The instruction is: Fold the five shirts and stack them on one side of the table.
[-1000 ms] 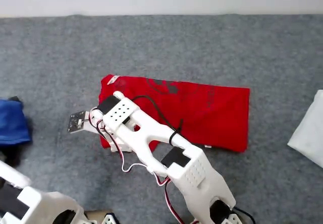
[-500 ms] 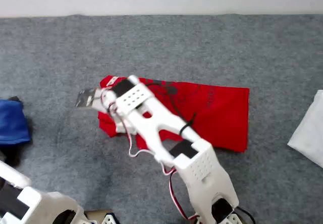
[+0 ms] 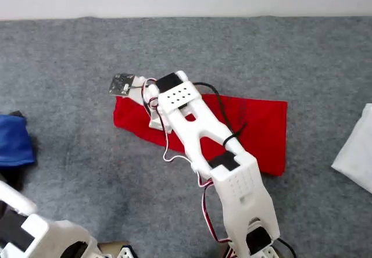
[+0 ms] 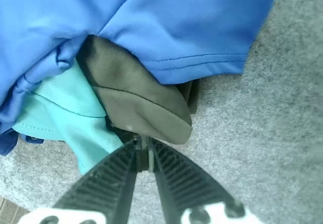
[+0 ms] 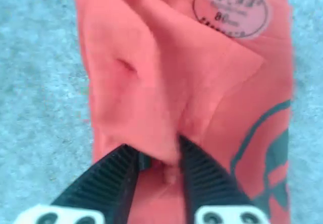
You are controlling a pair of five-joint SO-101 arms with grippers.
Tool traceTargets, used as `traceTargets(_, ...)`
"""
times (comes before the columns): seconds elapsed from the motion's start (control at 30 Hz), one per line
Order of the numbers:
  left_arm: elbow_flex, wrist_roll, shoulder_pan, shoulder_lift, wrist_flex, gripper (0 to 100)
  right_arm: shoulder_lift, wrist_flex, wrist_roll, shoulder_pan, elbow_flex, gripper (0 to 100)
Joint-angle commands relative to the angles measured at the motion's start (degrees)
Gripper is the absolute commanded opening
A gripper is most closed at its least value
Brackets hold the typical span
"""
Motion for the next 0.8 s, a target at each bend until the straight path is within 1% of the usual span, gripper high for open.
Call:
traceTargets(0.0, -0.13, -0.09, 0.26, -0.26, -0.53, 1, 0.22, -2.42, -2.99, 2.86, -2.99, 15.4)
traceTargets(0.2, -0.13, -0.09, 0.09, -0.26, -0.53, 1, 0.66, -4.00, -3.16, 5.14, -3.08, 18.0)
traceTargets(0.47, -0.13, -0.09, 0.18, -0.26, -0.53, 1, 1.19, -0.92, -3.16, 7.25, -12.31, 18.0)
traceTargets(0.6, -0.13, -0.09, 0.26, -0.26, -0.53, 1, 0.84, -0.66, -3.08, 9.01, -13.54, 18.0)
traceTargets(0.7, -0.13, -0.09, 0.26, -0.26, -0.53, 1, 0.04, 2.42, -3.16, 8.31, -14.33, 17.7)
traceTargets(0.77, -0.13, -0.09, 0.26, -0.26, -0.70, 1, -0.92, 6.37, -3.25, 6.11, -15.91, 17.7)
